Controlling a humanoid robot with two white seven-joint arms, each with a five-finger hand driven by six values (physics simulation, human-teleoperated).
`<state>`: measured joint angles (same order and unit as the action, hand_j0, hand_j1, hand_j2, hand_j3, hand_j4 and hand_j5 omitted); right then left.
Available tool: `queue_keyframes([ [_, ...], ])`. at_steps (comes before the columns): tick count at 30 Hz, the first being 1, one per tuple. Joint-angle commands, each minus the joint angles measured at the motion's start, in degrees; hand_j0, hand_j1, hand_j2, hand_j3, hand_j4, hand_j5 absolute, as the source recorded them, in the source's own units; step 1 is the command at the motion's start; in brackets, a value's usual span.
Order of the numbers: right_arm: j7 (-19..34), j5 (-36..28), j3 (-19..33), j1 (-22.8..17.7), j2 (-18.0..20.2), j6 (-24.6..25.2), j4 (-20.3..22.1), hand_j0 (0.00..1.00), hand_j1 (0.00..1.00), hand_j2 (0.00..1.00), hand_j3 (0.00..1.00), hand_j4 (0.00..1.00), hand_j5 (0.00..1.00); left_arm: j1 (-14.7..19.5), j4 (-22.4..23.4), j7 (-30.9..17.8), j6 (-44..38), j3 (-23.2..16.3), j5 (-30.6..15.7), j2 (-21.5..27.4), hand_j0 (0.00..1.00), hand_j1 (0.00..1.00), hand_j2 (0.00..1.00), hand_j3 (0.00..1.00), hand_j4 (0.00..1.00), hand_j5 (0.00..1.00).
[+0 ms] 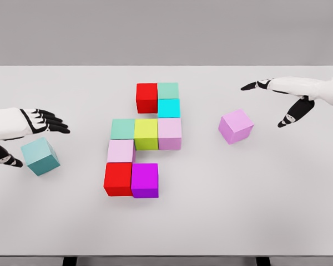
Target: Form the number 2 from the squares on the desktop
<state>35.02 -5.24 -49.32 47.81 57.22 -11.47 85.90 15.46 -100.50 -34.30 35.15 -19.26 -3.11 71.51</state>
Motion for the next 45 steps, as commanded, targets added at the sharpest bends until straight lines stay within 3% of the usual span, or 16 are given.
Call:
queue_keyframes([
  [1, 0.0, -0.2, 0.0, -0.1, 0.1, -0.6, 0.1, 1.0, 1.0, 1.0, 1.0, 1.0, 1.0, 0.0, 0.1, -0.1, -0.2, -0.7, -0.2, 0.1, 1.0, 1.0, 1.0, 1.0, 1.0, 1.0],
  [6, 0.0, -0.2, -0.3, -0.5, 0.0, -3.4, 0.0, 1.0, 1.0, 1.0, 1.0, 1.0, 1.0, 0.0, 1.1, 0.0, -0.2, -1.4, 1.6, 0.1, 1.0, 1.0, 1.0, 1.0, 1.0, 1.0],
  [9, 0.0, -0.2, -0.5, -0.9, -0.1, -6.4, -0.1, 1.0, 1.0, 1.0, 1.0, 1.0, 1.0, 0.2, 3.5, 0.4, -0.2, -1.4, 6.4, -0.3, 1.0, 1.0, 1.0, 1.0, 1.0, 1.0],
  [11, 0.0, -0.2, -0.5, -1.2, -2.3, -6.5, -0.1, 1.0, 1.0, 1.0, 1.0, 1.0, 1.0, 0.1, 4.2, 0.5, -0.2, -1.5, 6.8, -0.2, 1.0, 1.0, 1.0, 1.0, 1.0, 1.0],
  [15, 0.0, -0.2, -0.5, -1.3, -3.5, -4.7, -0.7, 1.0, 1.0, 1.0, 1.0, 1.0, 1.0, 0.4, 6.1, 1.8, -0.2, -2.6, 6.9, -0.8, 1.0, 1.0, 1.0, 1.0, 1.0, 1.0],
  [21, 0.0, -0.2, -0.6, -1.3, -5.4, 4.8, -0.6, 1.0, 1.0, 1.0, 1.0, 1.0, 1.0, 0.4, 10.0, 10.4, -0.2, -3.6, 8.8, -3.0, 1.0, 1.0, 1.0, 1.0, 1.0, 1.0],
  [23, 0.0, -0.1, -1.0, -1.3, -5.8, 5.9, -0.6, 1.0, 1.0, 1.0, 1.0, 1.0, 1.0, 0.4, 10.3, 10.5, -0.2, -3.9, 9.1, -2.9, 1.0, 1.0, 1.0, 1.0, 1.0, 1.0],
  [35, 0.0, 0.8, -2.4, -1.6, -7.5, 6.8, -0.8, 1.0, 1.0, 1.0, 1.0, 1.0, 1.0, 0.4, 11.9, 10.0, -0.2, -4.0, 15.3, -2.9, 1.0, 1.0, 1.0, 1.0, 1.0, 1.0],
  [45, 0.0, 3.4, -3.9, -1.4, -9.1, 7.1, -3.9, 1.0, 1.0, 1.0, 1.0, 1.0, 1.0, 0.5, 12.4, 10.6, -0.2, -6.1, 16.3, -5.6, 1.0, 1.0, 1.0, 1.0, 1.0, 1.0],
])
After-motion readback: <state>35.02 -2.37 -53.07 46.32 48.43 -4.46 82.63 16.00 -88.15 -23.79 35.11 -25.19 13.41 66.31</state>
